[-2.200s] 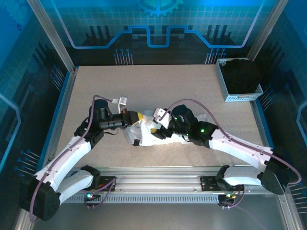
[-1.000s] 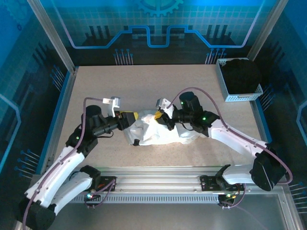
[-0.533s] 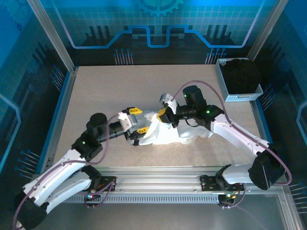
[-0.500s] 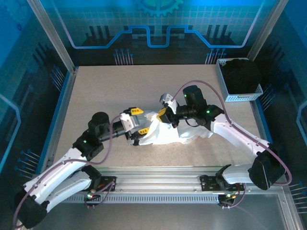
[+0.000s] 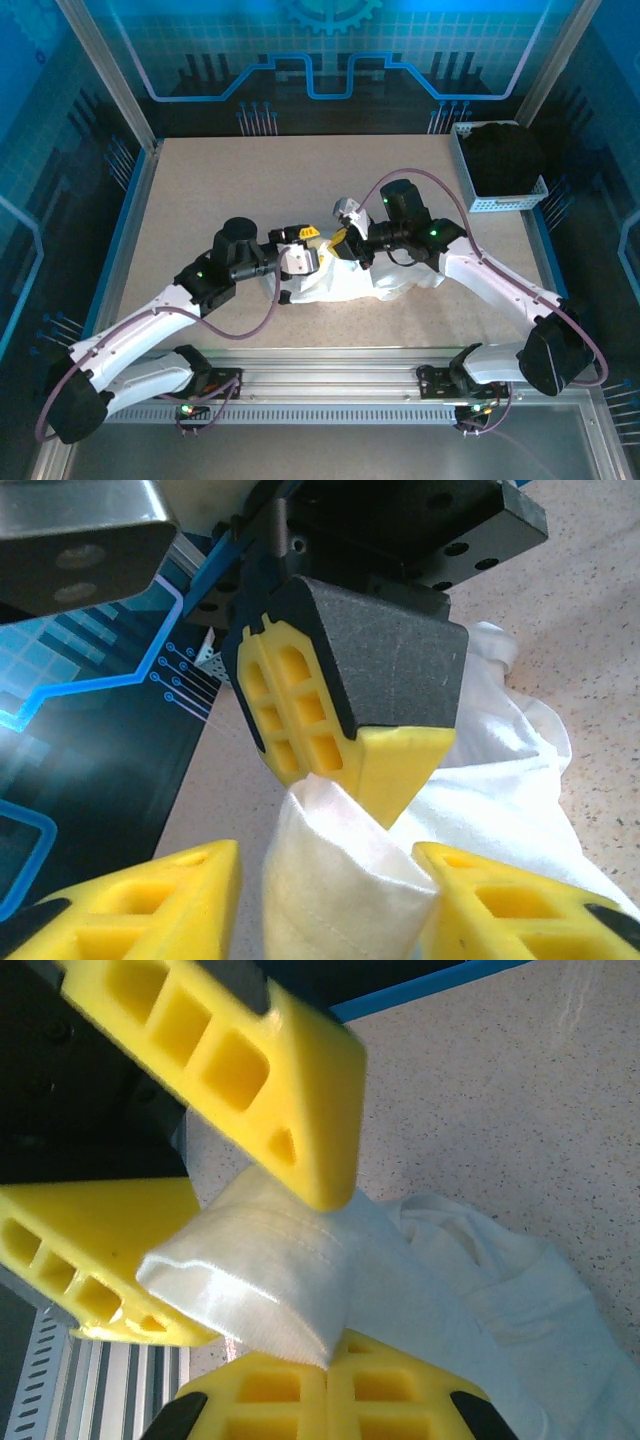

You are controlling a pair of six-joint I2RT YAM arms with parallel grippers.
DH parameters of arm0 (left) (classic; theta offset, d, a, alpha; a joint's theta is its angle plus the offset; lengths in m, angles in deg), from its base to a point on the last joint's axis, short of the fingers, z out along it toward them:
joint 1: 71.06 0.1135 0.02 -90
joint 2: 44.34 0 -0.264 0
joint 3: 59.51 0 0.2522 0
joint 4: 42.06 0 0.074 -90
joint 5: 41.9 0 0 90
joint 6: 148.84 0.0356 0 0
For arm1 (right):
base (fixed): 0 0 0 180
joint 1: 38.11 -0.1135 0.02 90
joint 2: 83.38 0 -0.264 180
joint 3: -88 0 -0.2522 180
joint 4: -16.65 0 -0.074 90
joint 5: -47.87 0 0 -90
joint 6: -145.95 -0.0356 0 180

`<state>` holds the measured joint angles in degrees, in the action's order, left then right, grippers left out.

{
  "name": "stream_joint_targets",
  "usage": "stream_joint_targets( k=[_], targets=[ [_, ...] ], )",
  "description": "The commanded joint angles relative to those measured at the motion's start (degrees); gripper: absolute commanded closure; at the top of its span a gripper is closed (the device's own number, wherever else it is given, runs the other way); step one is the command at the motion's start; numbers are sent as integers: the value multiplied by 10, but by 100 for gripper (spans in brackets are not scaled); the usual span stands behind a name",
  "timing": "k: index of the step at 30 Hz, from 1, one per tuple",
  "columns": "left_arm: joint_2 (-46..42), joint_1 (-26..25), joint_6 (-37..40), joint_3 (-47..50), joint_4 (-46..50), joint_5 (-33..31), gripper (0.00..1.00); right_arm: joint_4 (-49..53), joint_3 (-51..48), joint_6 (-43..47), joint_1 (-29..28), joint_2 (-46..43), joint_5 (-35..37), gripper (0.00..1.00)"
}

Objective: Fold the inside-out t-shirt

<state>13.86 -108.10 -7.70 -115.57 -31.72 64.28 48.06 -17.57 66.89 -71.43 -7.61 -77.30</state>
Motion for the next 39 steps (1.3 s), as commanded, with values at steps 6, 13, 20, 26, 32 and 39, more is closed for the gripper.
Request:
stream_joint_targets(
  k=[6, 13, 20, 26, 32, 39],
  targets=[
    [9, -3, -37, -35, 0, -17, 99, 15, 14, -6, 4, 3, 3, 100],
    [-32, -3, -231, -7, -58, -109, 100, 61, -13, -251, 40, -41, 401, 41],
    [-110, -3, -442, 64, -96, -160, 100, 120, -2, -282, 130, 72, 449, 15],
    [-140, -2, -483, 68, -59, -210, 100, 163, 91, -272, 128, 247, 435, 20],
    [-144, 1, -522, 49, -35, -271, 100, 168, 134, -263, 134, 290, 425, 84],
    [-146, 137, -685, -55, 34, -240, 100, 105, 132, -250, 180, 48, 414, 100]
  ],
)
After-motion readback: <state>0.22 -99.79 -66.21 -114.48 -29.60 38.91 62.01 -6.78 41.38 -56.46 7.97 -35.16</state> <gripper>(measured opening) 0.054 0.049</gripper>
